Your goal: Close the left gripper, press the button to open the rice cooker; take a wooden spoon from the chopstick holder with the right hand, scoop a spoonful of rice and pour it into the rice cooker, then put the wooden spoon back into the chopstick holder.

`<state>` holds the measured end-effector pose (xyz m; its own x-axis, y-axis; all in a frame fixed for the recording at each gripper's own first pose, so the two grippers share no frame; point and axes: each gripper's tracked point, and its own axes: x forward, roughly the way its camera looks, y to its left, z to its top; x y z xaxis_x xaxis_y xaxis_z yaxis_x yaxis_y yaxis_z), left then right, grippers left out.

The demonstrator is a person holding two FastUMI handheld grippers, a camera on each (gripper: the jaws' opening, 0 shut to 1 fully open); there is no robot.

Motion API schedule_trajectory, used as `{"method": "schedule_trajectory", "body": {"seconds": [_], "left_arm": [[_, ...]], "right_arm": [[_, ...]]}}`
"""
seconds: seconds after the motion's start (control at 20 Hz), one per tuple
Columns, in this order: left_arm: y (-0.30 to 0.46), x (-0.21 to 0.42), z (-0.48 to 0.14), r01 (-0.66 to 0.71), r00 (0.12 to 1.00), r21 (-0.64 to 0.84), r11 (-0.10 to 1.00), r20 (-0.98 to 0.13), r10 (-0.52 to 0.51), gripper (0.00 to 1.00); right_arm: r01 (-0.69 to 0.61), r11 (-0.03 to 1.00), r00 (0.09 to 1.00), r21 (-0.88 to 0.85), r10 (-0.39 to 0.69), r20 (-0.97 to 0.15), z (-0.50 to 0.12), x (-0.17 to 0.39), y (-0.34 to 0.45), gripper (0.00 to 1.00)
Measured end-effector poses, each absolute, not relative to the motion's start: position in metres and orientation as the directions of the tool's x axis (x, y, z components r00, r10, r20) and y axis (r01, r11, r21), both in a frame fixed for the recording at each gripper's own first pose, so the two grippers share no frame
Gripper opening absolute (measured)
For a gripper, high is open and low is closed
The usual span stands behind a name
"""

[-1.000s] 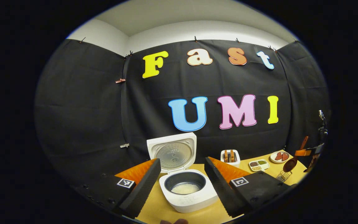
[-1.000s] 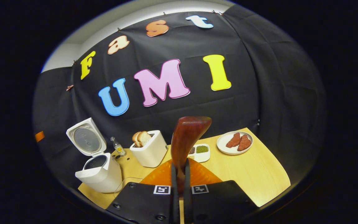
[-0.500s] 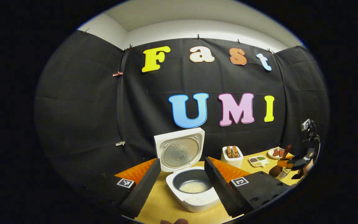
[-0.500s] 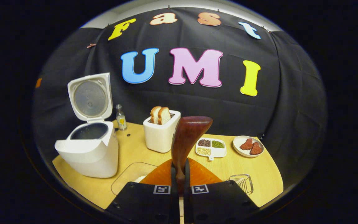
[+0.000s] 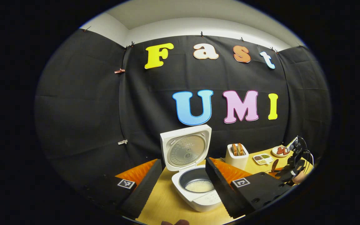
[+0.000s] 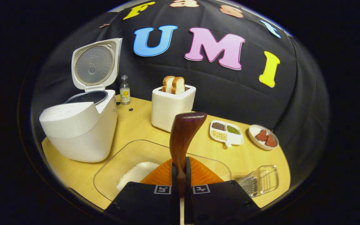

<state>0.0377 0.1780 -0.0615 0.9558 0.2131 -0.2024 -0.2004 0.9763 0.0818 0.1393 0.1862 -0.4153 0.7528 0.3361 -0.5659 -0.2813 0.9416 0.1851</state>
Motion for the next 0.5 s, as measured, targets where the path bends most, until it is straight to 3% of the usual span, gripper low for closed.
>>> {"method": "schedule_trajectory", "body": {"seconds": [0.3,0.5], "left_arm": [[0.174,0.041,-0.065,-0.194,0.957,0.055,0.979,-0.21,0.202,0.97],[0.171,0.043,-0.062,-0.185,0.96,0.061,0.981,-0.204,0.194,0.97]], "right_arm": [[0.028,0.829,0.742,0.559,0.357,-0.567,-0.416,0.132,0.182,0.1],[0.171,0.717,0.734,0.676,0.365,-0.573,-0.421,0.13,0.154,0.1]]}}
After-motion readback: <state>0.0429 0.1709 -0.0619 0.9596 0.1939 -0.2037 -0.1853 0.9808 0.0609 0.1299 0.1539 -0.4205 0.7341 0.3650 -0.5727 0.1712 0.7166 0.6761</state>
